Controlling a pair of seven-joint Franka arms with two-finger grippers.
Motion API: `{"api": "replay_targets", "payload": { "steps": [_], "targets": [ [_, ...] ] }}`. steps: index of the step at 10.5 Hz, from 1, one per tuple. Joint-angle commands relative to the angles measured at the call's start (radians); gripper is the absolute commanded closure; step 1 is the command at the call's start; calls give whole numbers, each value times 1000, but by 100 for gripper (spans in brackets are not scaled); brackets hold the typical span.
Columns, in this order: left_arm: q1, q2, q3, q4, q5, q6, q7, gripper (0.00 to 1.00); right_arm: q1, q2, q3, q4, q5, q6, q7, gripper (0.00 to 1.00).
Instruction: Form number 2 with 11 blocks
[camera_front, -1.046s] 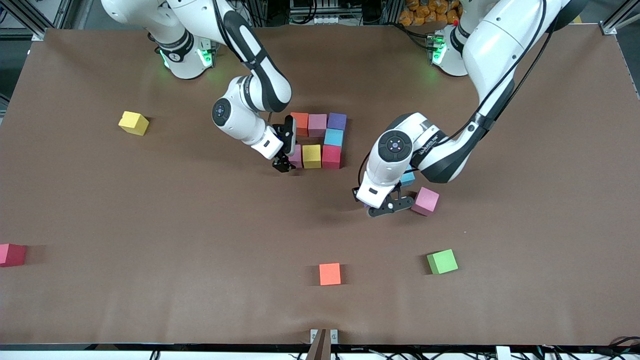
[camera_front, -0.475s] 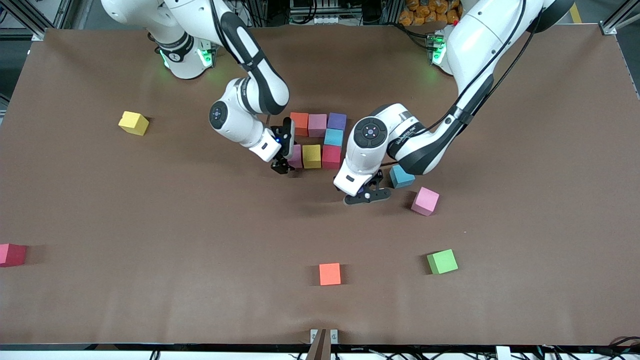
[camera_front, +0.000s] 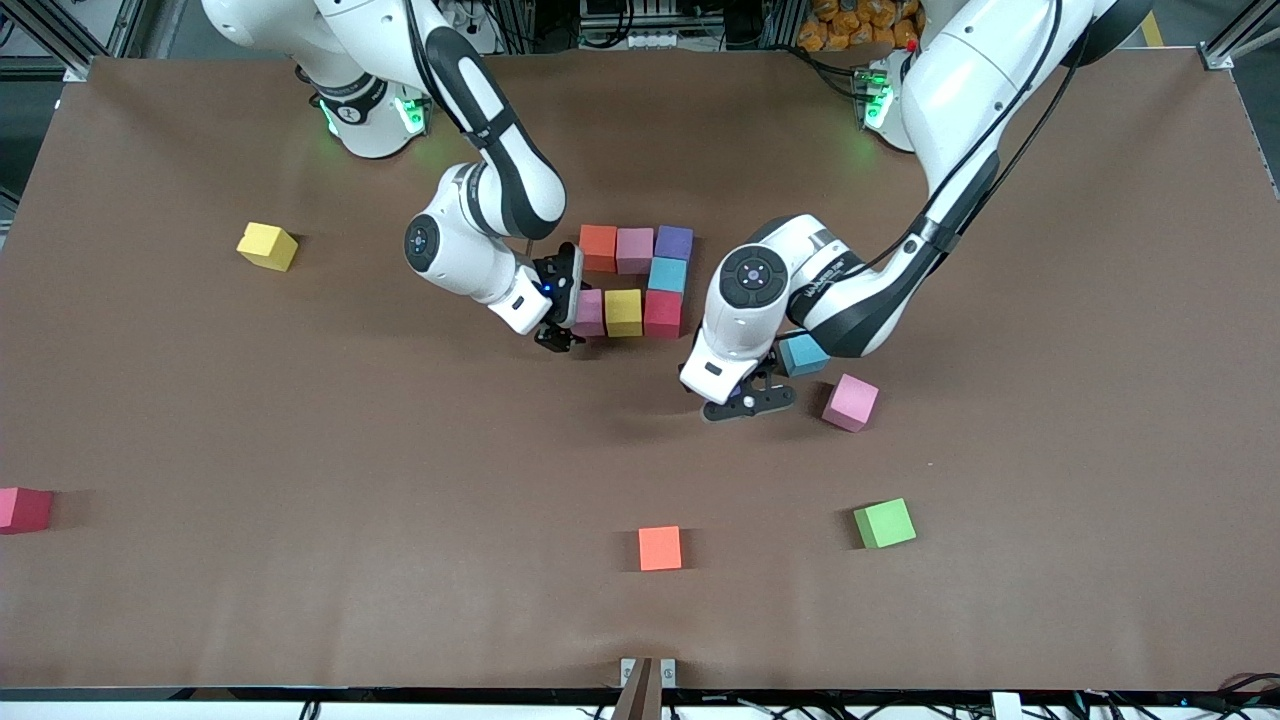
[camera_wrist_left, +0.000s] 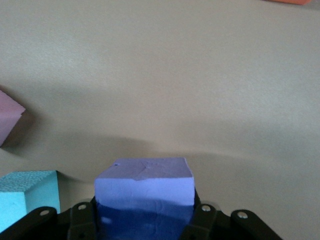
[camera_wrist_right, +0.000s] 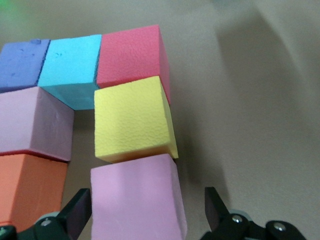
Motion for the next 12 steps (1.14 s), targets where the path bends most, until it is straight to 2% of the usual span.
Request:
{"api": "replay_targets", "payload": {
  "steps": [1, 4, 8, 12],
  "targets": [
    [11, -3, 0, 14, -25, -21, 25, 100, -11, -30, -15, 0, 17, -66, 27, 0],
    [-9, 9, 1, 30, -29, -21, 15, 100, -12, -38, -73, 29, -21, -171, 57, 0],
    [-21, 19, 1, 38, -29, -21, 11, 100, -25, -41, -139, 95, -193, -279, 159, 0],
    [-21, 23, 1, 44, -29, -21, 11, 100, -28, -39, -170, 83, -339, -278, 159, 0]
  ]
}}
